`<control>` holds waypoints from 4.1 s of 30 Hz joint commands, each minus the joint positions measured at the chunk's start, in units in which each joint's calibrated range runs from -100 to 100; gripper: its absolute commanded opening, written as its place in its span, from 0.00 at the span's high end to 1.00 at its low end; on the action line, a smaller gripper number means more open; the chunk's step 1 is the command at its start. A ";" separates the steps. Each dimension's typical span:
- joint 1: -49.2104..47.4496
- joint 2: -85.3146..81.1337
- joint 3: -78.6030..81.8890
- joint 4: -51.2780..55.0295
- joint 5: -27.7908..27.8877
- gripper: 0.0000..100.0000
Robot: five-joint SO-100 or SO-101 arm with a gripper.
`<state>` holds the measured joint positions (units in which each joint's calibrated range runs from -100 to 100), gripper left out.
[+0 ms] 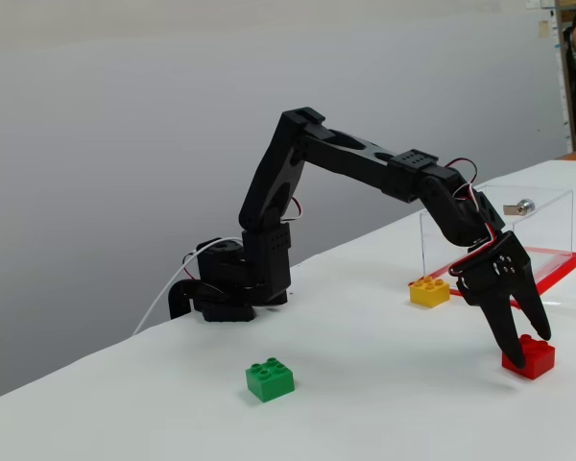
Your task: Pick the red lego brick and place it into the transparent box
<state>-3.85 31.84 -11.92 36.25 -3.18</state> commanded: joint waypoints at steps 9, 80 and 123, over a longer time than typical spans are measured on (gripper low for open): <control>0.56 -0.32 -1.29 0.92 0.20 0.71; -25.91 -44.86 13.63 8.05 4.79 0.90; -54.16 -27.64 3.33 8.14 4.74 0.89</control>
<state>-57.59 4.44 -5.74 44.13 1.32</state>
